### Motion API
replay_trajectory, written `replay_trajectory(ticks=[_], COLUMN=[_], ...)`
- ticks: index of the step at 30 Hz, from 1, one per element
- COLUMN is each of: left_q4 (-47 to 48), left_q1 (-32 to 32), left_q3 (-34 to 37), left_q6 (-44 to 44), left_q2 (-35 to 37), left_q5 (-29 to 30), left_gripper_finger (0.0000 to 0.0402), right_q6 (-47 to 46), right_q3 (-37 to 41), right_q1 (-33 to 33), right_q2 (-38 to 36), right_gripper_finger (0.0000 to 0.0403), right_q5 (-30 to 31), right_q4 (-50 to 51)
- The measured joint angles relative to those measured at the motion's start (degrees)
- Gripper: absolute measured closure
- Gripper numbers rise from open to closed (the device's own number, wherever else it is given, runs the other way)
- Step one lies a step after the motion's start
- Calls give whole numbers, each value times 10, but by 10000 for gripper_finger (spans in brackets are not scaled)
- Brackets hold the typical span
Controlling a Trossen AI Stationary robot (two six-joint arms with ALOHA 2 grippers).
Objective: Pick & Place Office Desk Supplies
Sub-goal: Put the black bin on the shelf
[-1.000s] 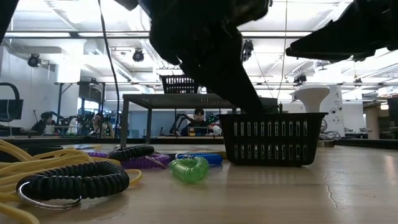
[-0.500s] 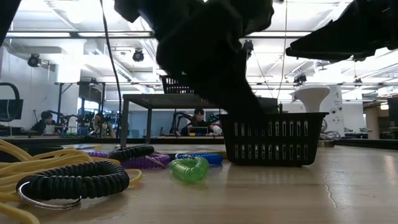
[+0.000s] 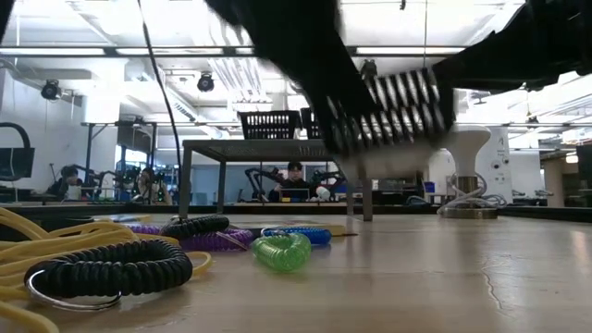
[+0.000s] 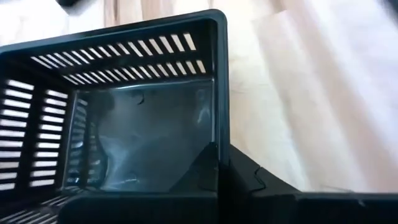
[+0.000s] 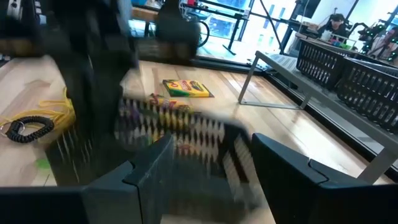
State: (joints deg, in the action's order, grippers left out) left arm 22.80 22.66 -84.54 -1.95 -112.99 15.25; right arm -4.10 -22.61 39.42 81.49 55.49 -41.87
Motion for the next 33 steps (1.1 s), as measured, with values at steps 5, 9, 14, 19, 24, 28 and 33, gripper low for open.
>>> replay_trajectory(ticks=[5, 9, 14, 19, 24, 28, 33], left_q4=[153, 336, 513, 525, 472, 402, 327], left_q1=[36, 46, 5, -132, -308, -418, -466], left_q3=[-7, -7, 6, 47, 105, 148, 198], left_q6=[-71, -184, -230, -112, 77, 189, 320], left_q2=[114, 206, 306, 378, 408, 409, 408], left_q5=[63, 93, 113, 131, 117, 38, -14], left_gripper_finger=[398, 398, 399, 400, 395, 394, 393], right_q6=[-4, -5, -5, -5, -4, -4, -7], right_q3=[0, 0, 0, -3, -3, -3, -3], right_q1=[0, 1, 1, 0, 0, 0, 0], right_q2=[0, 0, 0, 0, 0, 0, 0], right_gripper_finger=[188, 188, 188, 188, 188, 188, 188], right_q5=[0, 0, 0, 0, 0, 0, 0], right_q4=[6, 9, 9, 8, 9, 10, 11])
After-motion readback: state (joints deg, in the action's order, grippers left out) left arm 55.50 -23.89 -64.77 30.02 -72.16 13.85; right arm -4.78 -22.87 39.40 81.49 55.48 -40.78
